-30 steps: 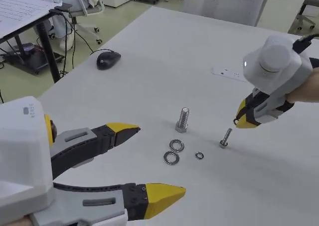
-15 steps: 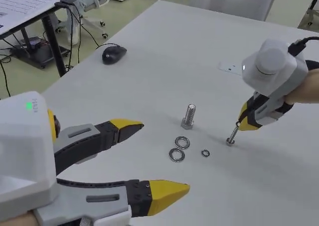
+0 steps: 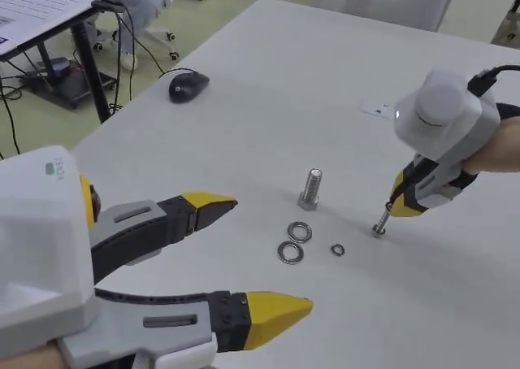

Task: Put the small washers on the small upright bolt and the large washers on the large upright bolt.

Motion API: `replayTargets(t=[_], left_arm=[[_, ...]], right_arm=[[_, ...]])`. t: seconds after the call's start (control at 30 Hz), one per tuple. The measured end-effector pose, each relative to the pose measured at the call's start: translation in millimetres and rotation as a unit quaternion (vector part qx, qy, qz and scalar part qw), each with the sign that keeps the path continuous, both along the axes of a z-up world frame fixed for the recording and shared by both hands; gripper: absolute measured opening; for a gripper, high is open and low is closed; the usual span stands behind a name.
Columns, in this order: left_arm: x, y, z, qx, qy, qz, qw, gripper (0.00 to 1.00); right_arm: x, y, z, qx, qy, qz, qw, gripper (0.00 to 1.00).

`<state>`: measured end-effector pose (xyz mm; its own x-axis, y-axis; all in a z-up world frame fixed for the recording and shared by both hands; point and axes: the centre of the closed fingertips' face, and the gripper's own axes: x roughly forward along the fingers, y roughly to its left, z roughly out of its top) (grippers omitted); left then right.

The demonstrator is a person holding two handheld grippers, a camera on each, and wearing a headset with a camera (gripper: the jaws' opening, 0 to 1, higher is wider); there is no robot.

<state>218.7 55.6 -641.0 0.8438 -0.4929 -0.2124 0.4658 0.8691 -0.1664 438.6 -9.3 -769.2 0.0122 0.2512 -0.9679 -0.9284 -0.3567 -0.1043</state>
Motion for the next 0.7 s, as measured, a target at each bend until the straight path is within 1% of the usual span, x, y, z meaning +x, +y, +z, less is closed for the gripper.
replayTargets(t=[0.23,0.43,0.7], left_arm=[[0.0,1.7,0.3,0.001,0.001,0.003,1.0000,0.68],[-0.9,3.3,-0.6,0.001,0.003,0.006,1.0000,0.68],[-2.5,4.8,-0.9,0.001,0.005,0.009,0.9999,0.68]], right_arm=[[-2.4,0.5,-8.9,-0.010,0.008,-0.001,0.9999,0.12],[-4.3,1.3,-14.5,-0.012,0.010,0.000,0.9999,0.12],[-3.9,1.5,-27.6,-0.014,0.010,0.002,0.9998,0.12]])
